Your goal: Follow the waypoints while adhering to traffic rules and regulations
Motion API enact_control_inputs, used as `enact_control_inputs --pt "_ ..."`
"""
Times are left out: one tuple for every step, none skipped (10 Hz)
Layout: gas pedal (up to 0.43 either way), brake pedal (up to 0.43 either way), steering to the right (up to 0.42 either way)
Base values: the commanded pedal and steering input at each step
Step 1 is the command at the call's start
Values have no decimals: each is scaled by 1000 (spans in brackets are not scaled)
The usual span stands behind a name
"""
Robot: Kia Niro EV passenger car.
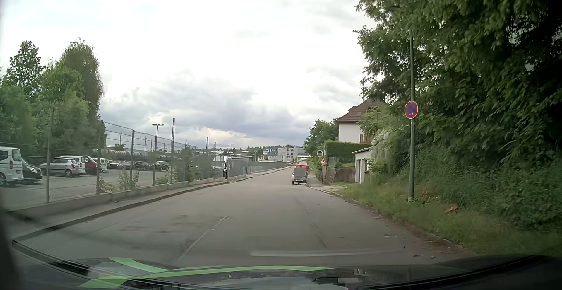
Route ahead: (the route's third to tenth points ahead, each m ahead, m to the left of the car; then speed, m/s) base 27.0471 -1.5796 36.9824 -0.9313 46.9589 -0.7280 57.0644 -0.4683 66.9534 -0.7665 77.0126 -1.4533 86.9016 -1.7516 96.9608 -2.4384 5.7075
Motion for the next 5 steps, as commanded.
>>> enact_control_inputs --pt "98 0 -2" --pt "98 0 -8" --pt "98 0 -13" --pt "98 0 -17" --pt "98 0 -20"
